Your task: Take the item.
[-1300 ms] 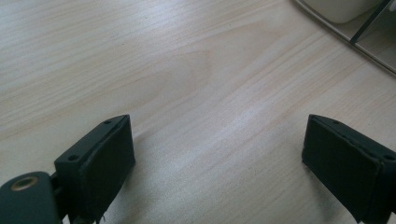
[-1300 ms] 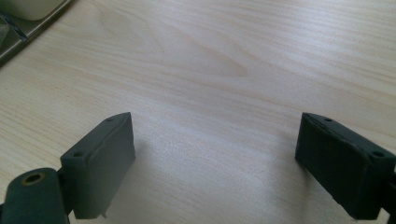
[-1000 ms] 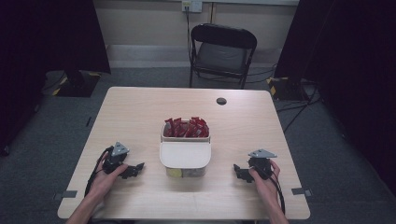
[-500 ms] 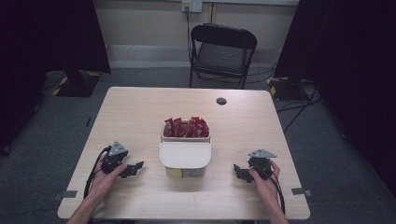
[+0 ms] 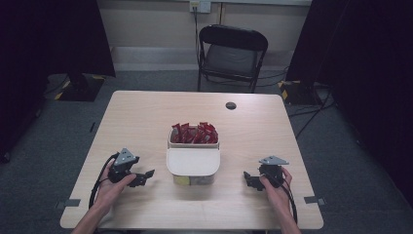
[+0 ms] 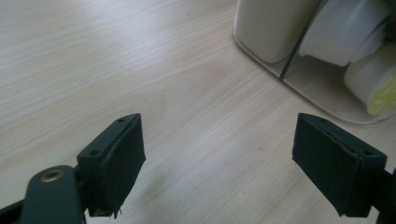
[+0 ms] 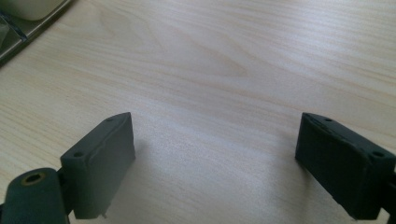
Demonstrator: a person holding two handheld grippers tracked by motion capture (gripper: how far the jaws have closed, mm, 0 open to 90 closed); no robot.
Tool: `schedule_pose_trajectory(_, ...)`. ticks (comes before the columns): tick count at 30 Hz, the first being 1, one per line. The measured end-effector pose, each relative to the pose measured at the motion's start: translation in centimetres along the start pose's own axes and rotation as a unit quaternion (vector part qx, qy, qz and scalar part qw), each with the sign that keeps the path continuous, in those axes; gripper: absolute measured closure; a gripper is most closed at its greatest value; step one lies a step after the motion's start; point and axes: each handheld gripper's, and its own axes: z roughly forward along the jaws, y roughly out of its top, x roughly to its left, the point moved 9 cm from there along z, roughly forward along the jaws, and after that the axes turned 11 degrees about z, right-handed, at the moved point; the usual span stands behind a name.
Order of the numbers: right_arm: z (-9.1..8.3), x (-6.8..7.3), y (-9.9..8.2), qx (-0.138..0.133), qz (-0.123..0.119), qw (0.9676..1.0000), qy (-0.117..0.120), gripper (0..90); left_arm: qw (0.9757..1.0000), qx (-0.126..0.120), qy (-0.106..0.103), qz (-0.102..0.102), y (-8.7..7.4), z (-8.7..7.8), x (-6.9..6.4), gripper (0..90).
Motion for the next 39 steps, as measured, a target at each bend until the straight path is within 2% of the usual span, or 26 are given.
schedule_pose_trajectory(5, 0.0, 0.0, 0.0, 0.0, 0.0, 1.0, 0.0, 11.3, 0.9998, -0.012, -0.012, 0.006, 0.5, -0.1, -0.5, 17.2)
schedule_pose_trajectory(12, 0.0, 0.0, 0.0, 0.0, 0.0, 1.0, 0.0, 11.2, 0.9996, -0.014, -0.02, 0.016, 0.8, -0.2, -1.0, 17.2)
schedule_pose_trajectory(13, 0.0, 0.0, 0.0, 0.0, 0.0, 1.0, 0.0, 11.2, 0.9995, -0.015, -0.026, 0.01, 0.9, -0.2, -1.3, 17.2)
schedule_pose_trajectory(15, 0.0, 0.0, 0.0, 0.0, 0.0, 1.0, 0.0, 11.2, 0.9994, -0.015, -0.028, 0.013, 0.9, -0.2, -1.4, 17.2)
schedule_pose_trajectory(16, 0.0, 0.0, 0.0, 0.0, 0.0, 1.0, 0.0, 11.3, 0.9992, -0.016, -0.032, 0.021, 1.0, -0.3, -1.7, 17.2)
schedule_pose_trajectory(19, 0.0, 0.0, 0.0, 0.0, 0.0, 1.0, 0.0, 11.2, 0.9988, -0.02, -0.038, 0.023, 1.2, -0.3, -2.0, 17.2)
schedule_pose_trajectory(23, 0.0, 0.0, 0.0, 0.0, -0.001, 1.0, 0.0, 11.3, 0.9982, -0.025, -0.05, 0.019, 1.5, -0.3, -2.4, 17.6)
schedule_pose_trajectory(24, 0.0, 0.0, 0.0, 0.0, 0.0, 1.0, 0.0, 11.3, 0.9981, -0.024, -0.051, 0.023, 1.5, -0.4, -2.5, 17.8)
schedule_pose_trajectory(25, 0.0, 0.0, 0.0, 0.0, -0.001, 1.0, 0.0, 11.3, 0.9978, -0.032, -0.056, 0.016, 1.7, -0.4, -2.6, 17.7)
schedule_pose_trajectory(28, 0.0, 0.0, 0.0, 0.0, 0.0, 1.0, 0.0, 11.3, 0.9976, -0.035, -0.058, 0.016, 1.9, -0.5, -2.7, 17.6)
schedule_pose_trajectory(35, 0.0, 0.0, 0.0, 0.0, -0.001, 1.0, 0.0, 11.3, 0.9961, -0.041, -0.07, 0.035, 2.5, -0.5, -3.6, 19.3)
schedule_pose_trajectory(39, 0.0, 0.0, 0.0, 0.0, -0.001, 1.0, 0.0, 11.2, 0.9952, -0.049, -0.078, 0.034, 3.0, -0.5, -4.4, 19.5)
